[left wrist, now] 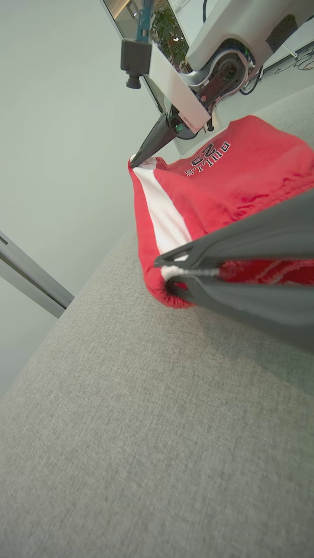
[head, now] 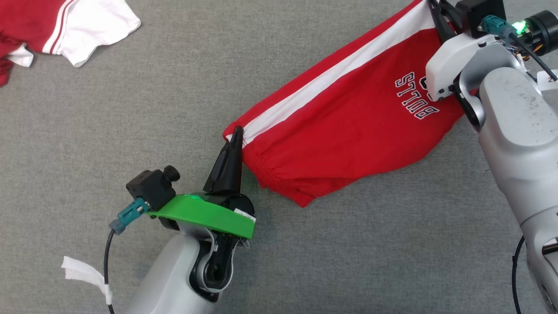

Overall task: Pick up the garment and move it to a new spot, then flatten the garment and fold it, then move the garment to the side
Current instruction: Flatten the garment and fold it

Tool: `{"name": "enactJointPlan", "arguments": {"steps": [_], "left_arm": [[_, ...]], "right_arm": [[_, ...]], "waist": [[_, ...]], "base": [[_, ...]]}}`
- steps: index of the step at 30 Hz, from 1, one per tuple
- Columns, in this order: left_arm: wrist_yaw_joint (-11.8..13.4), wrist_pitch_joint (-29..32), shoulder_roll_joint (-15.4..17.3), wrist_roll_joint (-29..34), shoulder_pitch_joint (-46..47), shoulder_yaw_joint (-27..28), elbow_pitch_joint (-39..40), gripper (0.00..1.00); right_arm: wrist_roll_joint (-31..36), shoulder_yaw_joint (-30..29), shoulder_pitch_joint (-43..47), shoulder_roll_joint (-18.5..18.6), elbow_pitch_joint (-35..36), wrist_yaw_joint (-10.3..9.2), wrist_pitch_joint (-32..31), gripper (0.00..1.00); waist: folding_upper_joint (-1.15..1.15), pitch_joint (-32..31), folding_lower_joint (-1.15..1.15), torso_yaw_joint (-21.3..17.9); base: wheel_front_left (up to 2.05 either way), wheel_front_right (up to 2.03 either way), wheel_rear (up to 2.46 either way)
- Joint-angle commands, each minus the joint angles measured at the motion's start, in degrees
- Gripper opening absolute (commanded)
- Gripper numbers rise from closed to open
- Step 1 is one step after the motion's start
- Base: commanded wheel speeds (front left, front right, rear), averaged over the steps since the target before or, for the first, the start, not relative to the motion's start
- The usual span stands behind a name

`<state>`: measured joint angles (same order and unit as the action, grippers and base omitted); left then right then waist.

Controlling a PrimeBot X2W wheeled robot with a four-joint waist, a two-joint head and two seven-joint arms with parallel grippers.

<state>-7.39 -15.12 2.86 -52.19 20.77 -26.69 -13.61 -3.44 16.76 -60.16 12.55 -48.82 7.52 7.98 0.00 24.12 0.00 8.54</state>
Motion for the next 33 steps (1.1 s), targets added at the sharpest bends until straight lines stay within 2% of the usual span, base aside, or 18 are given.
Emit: {"name": "enactJointPlan", "arguments": {"steps": [1,2,4,6,7,8,9,10,11,20,26,33], "left_arm": [[-0.15,-0.03,0.08,-0.27,1.25,-0.42,-0.25,0.0],[-0.15,-0.04,0.08,-0.37,1.45,-0.6,-0.3,0.0],[-0.15,-0.03,0.09,-0.42,1.73,-1.16,-0.56,0.0],[-0.15,-0.03,0.09,0.7,2.23,-1.65,-1.15,0.0],[-0.15,-0.04,0.09,1.18,2.43,-1.77,-1.41,0.13],[-0.15,-0.04,0.08,1.4,2.49,-1.83,-1.61,0.42],[-0.15,-0.03,0.08,1.53,2.45,-1.91,-1.77,0.55],[-0.15,-0.04,0.08,1.63,2.39,-1.99,-1.85,0.89],[-0.15,-0.04,0.08,1.93,2.4,-2.12,-1.85,1.0],[0.09,-0.03,0.11,9.32,0.38,-2.98,-4.66,1.0],[0.14,-0.03,1.78,14.53,-2.75,0.51,-3.35,1.0],[1.42,-0.03,3.76,18.96,-7.3,6.41,-0.29,1.0]], "right_arm": [[-0.13,0.09,-1.44,0.57,-1.84,-0.06,0.58,0.0],[-0.14,0.12,-2.05,0.66,-3.06,-0.06,0.83,0.0],[-0.22,0.24,-3.43,0.68,-5.84,-0.06,1.2,0.15],[-0.42,0.69,-4.63,0.45,-8.32,-0.06,1.59,0.42],[-0.6,0.91,-5.27,0.37,-9.52,-0.06,1.95,0.89],[-0.64,1.34,-5.73,0.21,-10.75,-0.06,2.12,1.0],[-0.74,1.7,-6.1,0.04,-11.62,-0.06,2.25,1.0],[-1.1,2.16,-6.42,-0.26,-12.41,-0.06,2.44,1.0],[-1.76,2.74,-6.68,-0.79,-13.24,-0.06,2.72,1.0],[-6.0,7.88,-7.97,-0.75,-17.47,-0.06,4.26,1.0],[-10.23,12.1,-6.72,-0.09,-17.59,-0.06,4.45,1.0],[-16.38,17.78,-4.91,2.48,-16.56,-0.06,0.85,1.0]], "waist": [[0.0,1.52,0.0,1.41],[0.0,1.63,0.0,1.54],[0.0,1.8,0.0,1.82],[0.0,1.9,0.0,2.01],[0.0,1.91,0.0,2.05],[0.0,1.87,0.0,2.06],[0.0,1.83,0.0,2.03],[0.0,1.78,0.0,2.0],[0.0,1.68,0.0,1.93],[0.0,-0.68,0.0,0.69],[0.0,-3.57,0.0,-0.22],[0.0,-6.16,0.0,-0.3]], "base": [[0.0,0.0,0.0],[0.0,0.0,0.0],[0.0,0.0,0.0],[0.0,0.0,0.0],[0.0,0.0,0.0],[0.0,0.0,0.0],[0.0,0.0,0.0],[0.0,0.0,0.0],[0.0,0.0,0.0],[0.0,0.0,0.0],[0.0,0.0,0.0],[0.0,0.0,0.0]]}}
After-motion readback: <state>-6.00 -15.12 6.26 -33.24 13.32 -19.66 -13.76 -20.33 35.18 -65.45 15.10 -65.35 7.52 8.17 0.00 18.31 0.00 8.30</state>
